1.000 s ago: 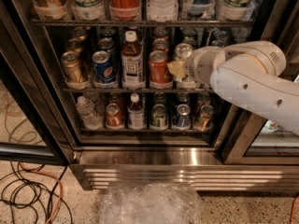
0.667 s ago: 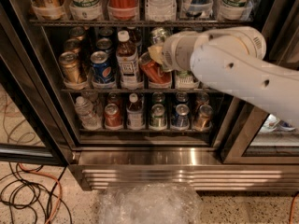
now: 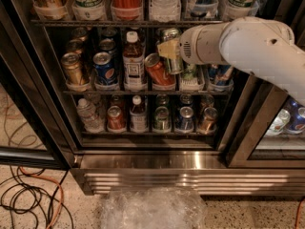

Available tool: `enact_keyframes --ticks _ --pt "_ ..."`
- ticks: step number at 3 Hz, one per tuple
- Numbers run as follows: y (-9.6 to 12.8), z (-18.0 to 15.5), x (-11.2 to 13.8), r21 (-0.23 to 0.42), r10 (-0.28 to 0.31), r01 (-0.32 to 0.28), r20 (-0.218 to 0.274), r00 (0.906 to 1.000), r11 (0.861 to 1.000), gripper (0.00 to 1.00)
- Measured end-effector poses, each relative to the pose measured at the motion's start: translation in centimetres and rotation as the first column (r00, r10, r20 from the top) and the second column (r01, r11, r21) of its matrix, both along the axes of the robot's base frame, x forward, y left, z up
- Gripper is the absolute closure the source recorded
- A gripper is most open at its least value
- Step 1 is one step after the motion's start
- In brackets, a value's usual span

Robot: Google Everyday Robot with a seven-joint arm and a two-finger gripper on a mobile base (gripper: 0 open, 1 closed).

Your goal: Pick green can from middle shelf of fridge

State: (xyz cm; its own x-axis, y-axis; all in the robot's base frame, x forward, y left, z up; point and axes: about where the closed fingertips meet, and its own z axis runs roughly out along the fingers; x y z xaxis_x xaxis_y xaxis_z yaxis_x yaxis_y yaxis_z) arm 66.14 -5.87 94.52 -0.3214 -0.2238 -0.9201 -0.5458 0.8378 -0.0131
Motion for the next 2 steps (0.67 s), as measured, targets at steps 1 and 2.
enact_keyframes --ticks 1,2 --pt "0.0 0.0 0.0 0.000 0.000 0.000 0.000 1.0000 1.000 1.00" --pt "1.2 -0.5 -0.3 0.008 0.043 -0.043 -0.016 0.9989 0.999 1.00"
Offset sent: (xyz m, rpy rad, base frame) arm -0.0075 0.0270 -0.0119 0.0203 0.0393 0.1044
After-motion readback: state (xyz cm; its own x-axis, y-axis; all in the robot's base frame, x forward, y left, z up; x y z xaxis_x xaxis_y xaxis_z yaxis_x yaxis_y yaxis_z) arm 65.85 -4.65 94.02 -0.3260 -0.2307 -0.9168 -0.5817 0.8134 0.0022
